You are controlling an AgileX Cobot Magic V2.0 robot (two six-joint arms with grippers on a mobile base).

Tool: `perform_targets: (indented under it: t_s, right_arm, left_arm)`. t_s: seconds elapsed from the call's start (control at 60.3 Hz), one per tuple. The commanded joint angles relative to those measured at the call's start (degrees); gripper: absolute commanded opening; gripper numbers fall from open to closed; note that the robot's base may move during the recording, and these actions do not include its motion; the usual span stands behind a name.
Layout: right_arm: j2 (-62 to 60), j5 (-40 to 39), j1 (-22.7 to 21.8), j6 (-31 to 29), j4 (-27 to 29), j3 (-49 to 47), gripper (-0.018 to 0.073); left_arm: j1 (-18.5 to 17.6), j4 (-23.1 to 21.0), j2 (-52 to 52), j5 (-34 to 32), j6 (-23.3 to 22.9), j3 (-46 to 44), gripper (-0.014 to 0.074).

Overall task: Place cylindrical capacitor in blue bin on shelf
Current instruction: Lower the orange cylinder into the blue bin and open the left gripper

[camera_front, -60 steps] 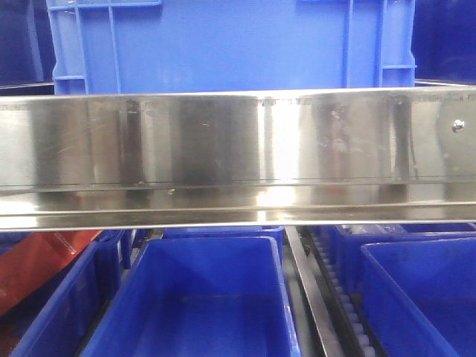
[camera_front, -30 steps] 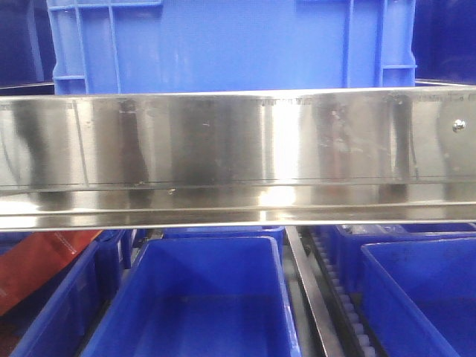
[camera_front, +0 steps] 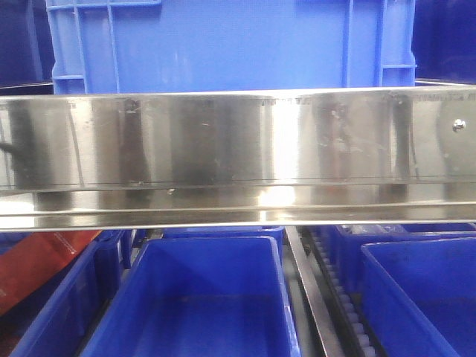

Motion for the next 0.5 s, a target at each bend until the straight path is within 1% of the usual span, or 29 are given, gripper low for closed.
perform_targets:
  t_s: [0.0, 0.099, 0.166, 0.216, 0.282, 0.298, 0.315, 0.348, 0.398, 0.448, 0.481]
  right_arm:
    - [-0.07, -1.81, 0.21, -0.14, 0.26, -0.42, -0.0162]
    - [-0.07, -1.81, 0.21, -0.14, 0.26, -0.42, -0.0162]
    - [-0.07, -1.81, 0.21, -0.14, 0.26, -0.42, -0.0162]
    - [-0.07, -1.81, 0.21, -0.14, 0.26, -0.42, -0.0162]
    - [-0.07, -1.81, 0.21, -0.14, 0.26, -0.42, -0.0162]
    - [-0.07, -1.81, 0.31, -0.14, 0.26, -0.42, -0.0162]
    - [-0.07, -1.81, 0.36, -0.14, 0.26, -0.42, -0.0162]
    - [-0.07, -1.81, 0.52, -0.14, 0.26, -0.42, -0.0162]
    - [-0.07, -1.81, 0.62, -0.14, 0.26, -0.42, -0.0162]
    - [-0.07, -1.81, 0.62, -0.14, 0.26, -0.42, -0.0162]
    - [-0.07, -1.81, 0.62, -0.14, 0.26, -0.42, -0.0162]
  left_arm:
    - [-0.18, 0.21, 3.89, -2.66, -0.02, -1.57, -0.0111]
    - [-0.18, 0.49, 6.68, -3.99, -0.02, -1.57, -0.0103]
    - [-0.18, 0.49, 8.35, -4.01, -0.02, -1.57, -0.0053]
    - [-0.18, 0.49, 9.09, -4.01, -0.02, -1.57, 0.0021]
    - [-0.18, 0.28, 9.63, -3.91, -0.02, -1.57, 0.0159]
    - [-0.18, 0.28, 9.63, -3.91, -0.02, -1.57, 0.0213]
    - [-0.18, 0.28, 9.63, -3.91, -0.02, -1.57, 0.0288]
    - [-0.18, 0.28, 9.63, -4.13, -0.02, -1.57, 0.0367]
    - [-0.18, 0.28, 9.63, -4.58, -0.02, -1.57, 0.0519]
    - [-0.18, 0.28, 9.53, -4.71, -0.02, -1.7, 0.0617]
    - [-0.18, 0.28, 9.53, -4.71, -0.02, -1.8, 0.0613]
